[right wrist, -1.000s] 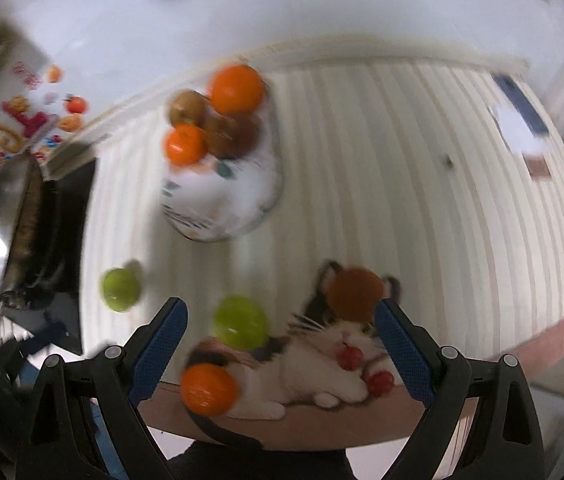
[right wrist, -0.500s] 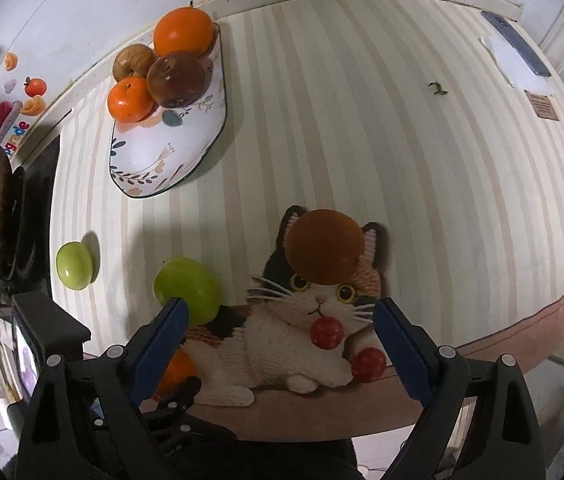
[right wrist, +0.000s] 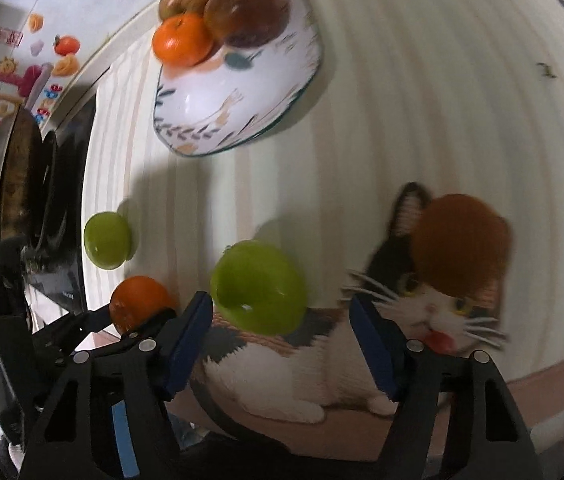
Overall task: Organize fruits
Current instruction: 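Grasp another orange with the left tool while the right tool grasps a green apple, then place both fruits on the floral plate and open both tools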
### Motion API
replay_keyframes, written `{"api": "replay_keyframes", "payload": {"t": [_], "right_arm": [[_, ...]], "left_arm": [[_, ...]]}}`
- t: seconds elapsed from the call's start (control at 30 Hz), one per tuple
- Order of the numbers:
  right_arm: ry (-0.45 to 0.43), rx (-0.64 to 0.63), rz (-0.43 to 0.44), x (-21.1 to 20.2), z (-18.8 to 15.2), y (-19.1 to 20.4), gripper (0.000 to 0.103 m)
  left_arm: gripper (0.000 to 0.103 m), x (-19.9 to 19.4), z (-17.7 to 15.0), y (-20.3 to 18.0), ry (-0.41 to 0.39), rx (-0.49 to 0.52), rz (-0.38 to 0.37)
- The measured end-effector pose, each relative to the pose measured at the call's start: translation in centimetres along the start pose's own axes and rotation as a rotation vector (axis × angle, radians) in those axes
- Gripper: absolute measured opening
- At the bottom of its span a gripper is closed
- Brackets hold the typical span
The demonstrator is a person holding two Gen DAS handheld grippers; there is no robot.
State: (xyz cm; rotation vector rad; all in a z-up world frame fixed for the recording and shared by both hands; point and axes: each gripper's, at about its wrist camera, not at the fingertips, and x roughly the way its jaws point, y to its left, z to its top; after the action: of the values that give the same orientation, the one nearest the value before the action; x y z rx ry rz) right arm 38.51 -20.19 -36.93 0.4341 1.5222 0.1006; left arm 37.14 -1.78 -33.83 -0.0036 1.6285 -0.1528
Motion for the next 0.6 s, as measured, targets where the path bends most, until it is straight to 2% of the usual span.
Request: {"api": "replay_keyframes", "payload": {"t": [0.13, 0.4, 0.6], "right_arm": [[0.028, -0.012, 0.029, 1.8, 0.6, 0.8, 0.062], [-0.002, -0.067, 0.013, 2.2, 1.0, 1.9, 0.060], [-0.029, -0.023, 0.060, 0.6, 1.0, 1.1, 0.060]], "left_arm": [[0.064, 0.0, -0.6, 0.7, -0.002, -0.004, -0.006], [0.063, -1.1, 0.1, 1.8, 0.008, 0.004, -0.030], [0.063, -4.9, 1.6, 2.1, -0.039, 0.000, -0.088]]}}
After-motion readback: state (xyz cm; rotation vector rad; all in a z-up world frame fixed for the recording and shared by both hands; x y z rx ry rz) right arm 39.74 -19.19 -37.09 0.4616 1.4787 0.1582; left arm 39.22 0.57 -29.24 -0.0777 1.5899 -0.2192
